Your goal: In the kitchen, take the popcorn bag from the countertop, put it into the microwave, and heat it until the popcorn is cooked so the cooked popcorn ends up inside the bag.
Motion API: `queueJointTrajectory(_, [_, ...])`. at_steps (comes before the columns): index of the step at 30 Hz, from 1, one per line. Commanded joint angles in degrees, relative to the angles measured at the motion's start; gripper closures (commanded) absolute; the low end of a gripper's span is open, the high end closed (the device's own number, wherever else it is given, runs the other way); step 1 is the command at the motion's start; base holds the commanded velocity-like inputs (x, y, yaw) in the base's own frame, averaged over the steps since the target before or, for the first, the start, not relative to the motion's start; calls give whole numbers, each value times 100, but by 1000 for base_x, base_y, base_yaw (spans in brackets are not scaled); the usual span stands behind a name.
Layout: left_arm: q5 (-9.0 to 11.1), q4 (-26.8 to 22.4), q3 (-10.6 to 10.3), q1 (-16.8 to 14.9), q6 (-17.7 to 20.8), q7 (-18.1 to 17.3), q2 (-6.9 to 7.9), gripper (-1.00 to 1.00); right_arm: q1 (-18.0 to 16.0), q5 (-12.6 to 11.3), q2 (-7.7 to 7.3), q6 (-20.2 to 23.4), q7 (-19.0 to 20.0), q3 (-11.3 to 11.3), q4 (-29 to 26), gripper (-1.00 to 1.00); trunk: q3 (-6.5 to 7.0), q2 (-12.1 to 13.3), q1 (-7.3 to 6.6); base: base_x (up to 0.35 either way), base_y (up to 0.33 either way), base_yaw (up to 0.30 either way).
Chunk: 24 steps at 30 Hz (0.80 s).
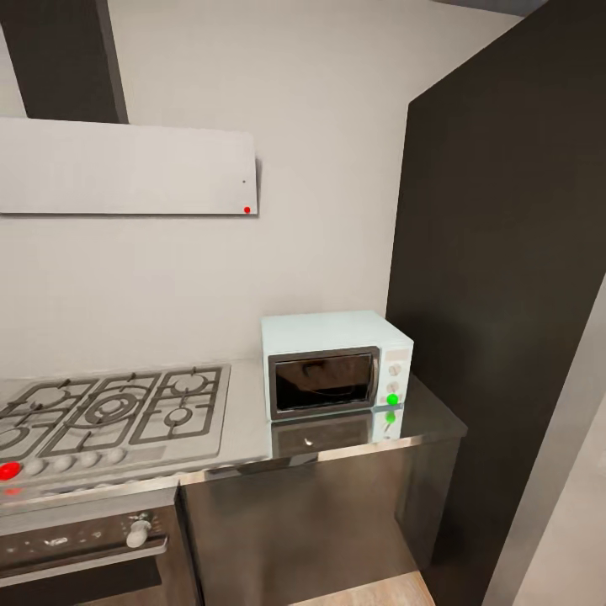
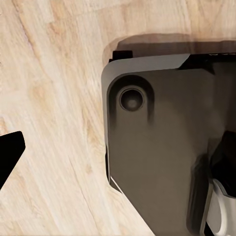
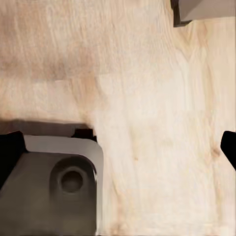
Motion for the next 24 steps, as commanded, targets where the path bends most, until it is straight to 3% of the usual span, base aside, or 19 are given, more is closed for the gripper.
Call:
queueJointTrajectory(1, [-1,-12,-18,-2,34,-7,1,-100,289,65,22,21,-23,-42,25,-100,-9,-8,2,0,0,0])
queueJointTrajectory(3, [-2,-12,-18,-2,35,-7,-4,-100,662,65,102,39,-21,-41,25,-100,-9,-8,2,0,0,0])
queueJointTrajectory(7, [-1,-12,-25,1,41,-7,-15,-100,1379,66,435,44,-20,-43,25,-100,-9,-8,2,0,0,0])
queueJointTrajectory(24, [-2,-12,-26,1,39,-15,-60,-100,1501,66,484,-123,-20,-76,-344,-100,-9,-8,2,0,0,0])
